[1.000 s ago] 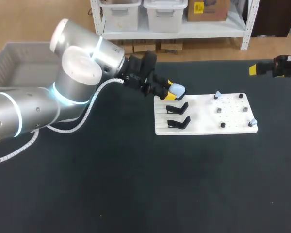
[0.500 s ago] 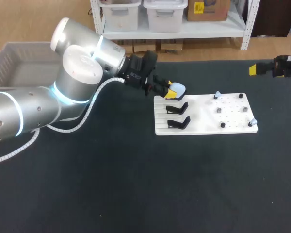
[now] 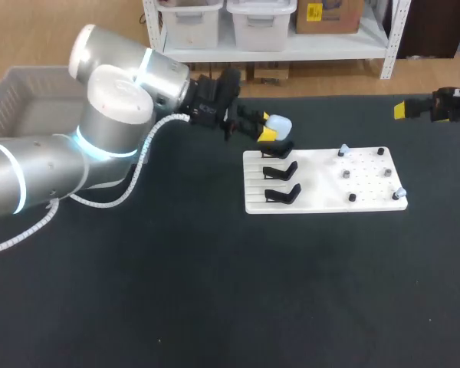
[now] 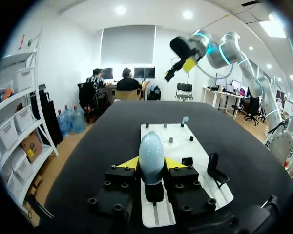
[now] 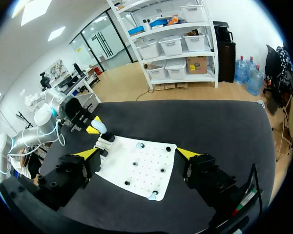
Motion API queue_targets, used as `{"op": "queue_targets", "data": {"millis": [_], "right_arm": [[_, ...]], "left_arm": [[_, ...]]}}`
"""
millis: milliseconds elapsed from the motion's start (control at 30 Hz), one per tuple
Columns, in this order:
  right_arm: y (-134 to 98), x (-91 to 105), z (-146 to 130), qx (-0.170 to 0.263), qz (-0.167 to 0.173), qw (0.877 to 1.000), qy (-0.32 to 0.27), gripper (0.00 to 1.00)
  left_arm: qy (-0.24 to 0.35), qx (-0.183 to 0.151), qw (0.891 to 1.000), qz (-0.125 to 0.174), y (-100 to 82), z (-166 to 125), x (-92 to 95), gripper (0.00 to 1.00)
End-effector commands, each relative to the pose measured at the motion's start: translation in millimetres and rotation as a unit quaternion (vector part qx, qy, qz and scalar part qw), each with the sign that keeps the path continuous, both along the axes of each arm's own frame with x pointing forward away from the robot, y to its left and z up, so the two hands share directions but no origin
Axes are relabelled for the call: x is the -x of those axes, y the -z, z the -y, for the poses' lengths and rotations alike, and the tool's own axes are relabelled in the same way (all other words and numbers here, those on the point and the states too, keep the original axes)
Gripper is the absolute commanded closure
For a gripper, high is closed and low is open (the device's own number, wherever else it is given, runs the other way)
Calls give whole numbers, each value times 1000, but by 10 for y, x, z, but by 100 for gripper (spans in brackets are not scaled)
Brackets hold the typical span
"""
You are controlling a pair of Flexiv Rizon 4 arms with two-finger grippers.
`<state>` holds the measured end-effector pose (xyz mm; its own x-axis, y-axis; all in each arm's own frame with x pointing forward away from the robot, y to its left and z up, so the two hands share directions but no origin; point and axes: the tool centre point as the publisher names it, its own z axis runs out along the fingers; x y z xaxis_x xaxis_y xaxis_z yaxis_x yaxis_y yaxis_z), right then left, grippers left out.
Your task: Pick up each earbud case from the left stands, insert the matching earbuds, close the lid, and place the case in the box.
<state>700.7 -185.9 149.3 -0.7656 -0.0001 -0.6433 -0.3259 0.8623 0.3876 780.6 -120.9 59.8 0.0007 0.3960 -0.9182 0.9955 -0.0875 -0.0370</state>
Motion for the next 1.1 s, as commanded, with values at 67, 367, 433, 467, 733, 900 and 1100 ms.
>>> {"op": "queue_targets", "data": {"millis": [67,367,433,467,733,900,1100], "right_arm": [[-5,3,-2,1,0,1000,1,0],[-5,3,-2,1,0,1000,1,0],[-5,3,-2,1,0,1000,1,0],[-5,3,-2,1,0,1000,1,0],[-5,3,-2,1,0,1000,1,0],[-5,3,-2,1,0,1000,1,0],[-5,3,-2,1,0,1000,1,0]], "left_arm": [[-30,52,997,37,-307,-149,318,100],[-35,107,992,64,-735,-124,516,100],[-35,114,991,65,-787,-99,556,100],[-36,116,991,64,-808,-88,578,100],[-51,135,988,47,-827,64,724,100],[-54,157,985,39,-800,142,775,100],[-51,161,985,40,-794,190,806,100]]}}
